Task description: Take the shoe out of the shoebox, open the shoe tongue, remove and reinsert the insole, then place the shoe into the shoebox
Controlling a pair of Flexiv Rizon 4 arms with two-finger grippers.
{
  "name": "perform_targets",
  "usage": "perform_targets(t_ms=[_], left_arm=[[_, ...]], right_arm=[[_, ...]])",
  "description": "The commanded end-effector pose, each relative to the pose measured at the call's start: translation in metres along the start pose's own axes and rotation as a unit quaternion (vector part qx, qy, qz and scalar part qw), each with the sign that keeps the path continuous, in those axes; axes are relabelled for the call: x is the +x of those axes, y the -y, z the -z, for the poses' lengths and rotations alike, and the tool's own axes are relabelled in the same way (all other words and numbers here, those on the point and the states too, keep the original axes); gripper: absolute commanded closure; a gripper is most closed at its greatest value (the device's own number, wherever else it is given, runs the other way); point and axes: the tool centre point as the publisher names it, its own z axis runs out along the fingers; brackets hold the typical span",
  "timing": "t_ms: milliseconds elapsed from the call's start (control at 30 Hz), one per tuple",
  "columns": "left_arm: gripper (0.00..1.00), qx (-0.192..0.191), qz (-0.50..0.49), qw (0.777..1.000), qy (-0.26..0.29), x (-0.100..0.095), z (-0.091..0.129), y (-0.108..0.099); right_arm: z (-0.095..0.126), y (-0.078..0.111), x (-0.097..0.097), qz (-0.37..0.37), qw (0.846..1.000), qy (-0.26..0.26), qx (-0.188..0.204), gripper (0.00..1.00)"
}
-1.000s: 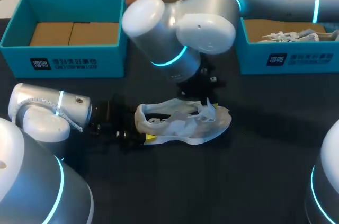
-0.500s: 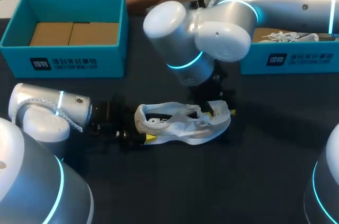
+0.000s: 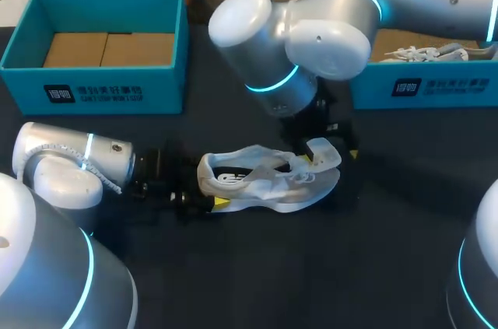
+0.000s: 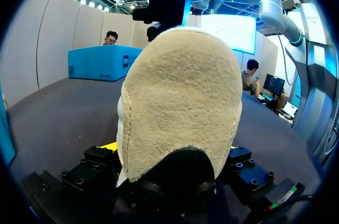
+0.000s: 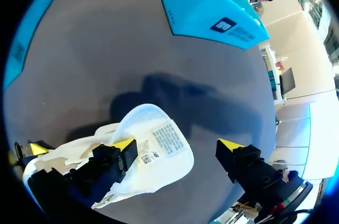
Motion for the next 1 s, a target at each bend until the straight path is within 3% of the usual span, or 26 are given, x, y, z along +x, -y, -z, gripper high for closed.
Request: perform_targets(t_ms=[33, 500, 1000], left_arm=[[1.00, -0.002, 0.000, 1.000, 0.001, 0.000, -0.003, -0.004], [1.00, -0.002, 0.000, 1.000, 0.001, 0.000, -0.003, -0.004], [1.00, -0.002, 0.000, 1.000, 0.001, 0.000, -0.003, -0.004]], right_arm=[[0.010, 0.004, -0.007, -0.034, 0.999, -0.003, -0.013, 0.00], [0.047, -0.013, -0.016, -0.008, 0.999, -0.006, -0.053, 0.00], [0.131, -0.031, -0.013, 0.070, 0.986, 0.000, -0.153, 0.00]])
